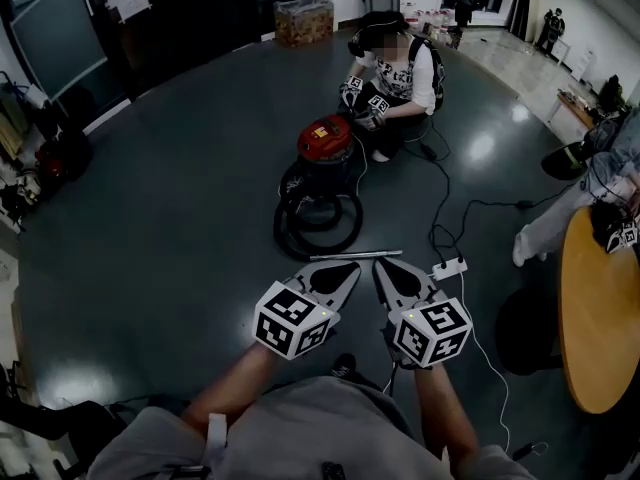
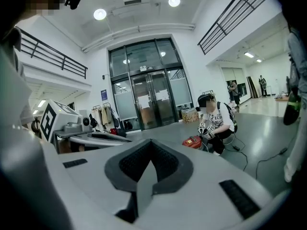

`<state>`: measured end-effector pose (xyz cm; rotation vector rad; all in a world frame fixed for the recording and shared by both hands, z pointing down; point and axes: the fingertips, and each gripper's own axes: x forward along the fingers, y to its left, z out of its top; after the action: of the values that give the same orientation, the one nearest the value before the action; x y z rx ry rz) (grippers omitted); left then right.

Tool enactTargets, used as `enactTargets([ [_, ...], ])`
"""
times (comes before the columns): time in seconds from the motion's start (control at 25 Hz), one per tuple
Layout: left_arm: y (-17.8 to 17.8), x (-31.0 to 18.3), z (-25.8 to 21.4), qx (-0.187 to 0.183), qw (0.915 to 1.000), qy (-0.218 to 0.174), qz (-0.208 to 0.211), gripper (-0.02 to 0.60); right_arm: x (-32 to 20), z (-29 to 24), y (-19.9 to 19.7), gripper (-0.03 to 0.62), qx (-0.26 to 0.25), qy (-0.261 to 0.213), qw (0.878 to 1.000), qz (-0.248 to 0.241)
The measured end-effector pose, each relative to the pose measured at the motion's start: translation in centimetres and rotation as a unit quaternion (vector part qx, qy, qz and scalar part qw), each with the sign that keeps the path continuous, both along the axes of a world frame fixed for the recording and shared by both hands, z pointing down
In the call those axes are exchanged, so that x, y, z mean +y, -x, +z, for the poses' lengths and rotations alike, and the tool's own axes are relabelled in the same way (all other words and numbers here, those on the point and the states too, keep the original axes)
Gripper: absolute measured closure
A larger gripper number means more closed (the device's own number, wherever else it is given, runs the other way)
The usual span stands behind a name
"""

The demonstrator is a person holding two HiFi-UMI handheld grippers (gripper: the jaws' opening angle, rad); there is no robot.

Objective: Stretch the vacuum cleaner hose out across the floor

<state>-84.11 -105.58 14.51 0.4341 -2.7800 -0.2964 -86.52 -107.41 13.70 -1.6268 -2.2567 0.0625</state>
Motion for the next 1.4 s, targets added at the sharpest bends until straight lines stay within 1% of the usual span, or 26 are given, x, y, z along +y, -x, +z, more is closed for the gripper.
enactTargets([
  [0.16,2.1,0.2,0.8,0.016,0.9996,0.008,-0.021,0.574,0.3,0.7,2.0,0.588,0.009,0.011,1.000,-0.022],
  [0.32,3.6,1.1,1.6,0.029,0.9986,0.012,-0.043,0.574,0.6,2.1,3.9,0.588,0.013,-0.005,1.000,-0.028],
  [0.52,5.0,2.9,2.6,0.040,0.9976,0.009,-0.056,0.574,2.5,3.0,5.7,0.588,0.033,0.002,0.999,-0.040],
  [0.68,6.3,5.6,4.0,0.046,0.9970,0.001,-0.062,0.574,5.0,3.7,7.1,0.588,0.047,0.005,0.998,-0.051],
  [0.88,8.1,10.4,6.6,0.061,0.9966,-0.013,-0.054,0.574,9.2,4.3,9.4,0.588,0.039,0.003,0.998,-0.050],
  [1.0,8.9,13.5,8.4,0.070,0.9963,-0.020,-0.045,0.574,11.7,5.1,10.7,0.588,0.036,-0.015,0.998,-0.047],
  [1.12,9.5,16.5,10.4,0.074,0.9958,-0.028,-0.046,0.574,14.4,7.1,11.3,0.588,0.034,-0.045,0.997,-0.056],
  [1.28,10.2,21.2,13.6,0.078,0.9940,-0.038,-0.067,0.574,18.6,10.9,11.6,0.588,0.037,-0.085,0.992,-0.086],
  [1.4,10.4,25.1,16.9,0.086,0.9914,-0.040,-0.091,0.574,21.9,15.2,11.6,0.588,0.047,-0.120,0.984,-0.121],
])
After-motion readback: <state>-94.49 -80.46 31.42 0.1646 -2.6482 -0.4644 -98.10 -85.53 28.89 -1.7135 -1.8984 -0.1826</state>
